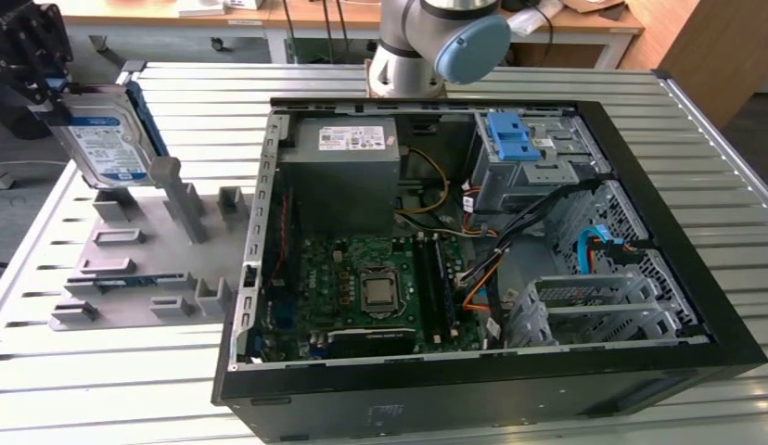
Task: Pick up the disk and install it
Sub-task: 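Pick up the disk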
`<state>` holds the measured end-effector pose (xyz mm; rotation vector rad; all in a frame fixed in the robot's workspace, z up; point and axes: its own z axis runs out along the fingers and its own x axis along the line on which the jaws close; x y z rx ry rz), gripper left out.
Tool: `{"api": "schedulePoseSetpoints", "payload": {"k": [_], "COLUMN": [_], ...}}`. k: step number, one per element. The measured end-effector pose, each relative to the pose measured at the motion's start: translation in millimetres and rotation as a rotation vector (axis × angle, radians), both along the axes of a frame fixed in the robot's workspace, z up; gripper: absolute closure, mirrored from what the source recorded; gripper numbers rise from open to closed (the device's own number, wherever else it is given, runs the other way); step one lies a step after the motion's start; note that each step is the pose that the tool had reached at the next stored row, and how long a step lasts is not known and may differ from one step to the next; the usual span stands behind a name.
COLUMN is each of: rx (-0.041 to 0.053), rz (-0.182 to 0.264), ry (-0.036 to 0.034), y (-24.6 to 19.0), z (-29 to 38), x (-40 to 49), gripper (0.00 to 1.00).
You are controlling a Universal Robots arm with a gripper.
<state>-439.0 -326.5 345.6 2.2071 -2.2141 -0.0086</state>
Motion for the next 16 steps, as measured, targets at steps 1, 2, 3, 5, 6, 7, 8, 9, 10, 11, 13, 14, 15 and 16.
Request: {"api": "schedulePoseSetpoints", "payload": {"k": [1,2,3,5,6,7,8,9,10,11,13,14,15,16], "rx": [0.0,0.0,0.0,0.0,0.0,0.0,0.0,0.0,0.0001,0.0,0.0,0.0,0.0,0.0001], "rz": [0.0,0.0,0.0,0.0,0.0,0.0,0.0,0.0,0.0,0.0,0.0,0.0,0.0,0.0], "ry": [-0.0001,0.0,0.0001,0.0001,0.0002,0.0001,0.0003,0.0002,0.0,0.0002,0.0002,0.0001,0.0001,0.0001], "y": [0.0,0.0,0.0,-0.2,-0.2,-0.2,-0.2,-0.2,-0.2,-0.2,-0.2,-0.2,-0.2,-0.2], "z": [0.1,0.4,0.6,1.9,2.0,2.2,2.5,2.7,2.9,3.2,3.9,4.2,4.6,5.1], "x": [0.0,0.0,0.0,0.0,0.0,0.0,0.0,0.0,0.0,0.0,0.0,0.0,0.0,0.0], "gripper": [0.64,0.64,0.64,0.64,0.64,0.64,0.64,0.64,0.64,0.64,0.64,0.64,0.64,0.64]}}
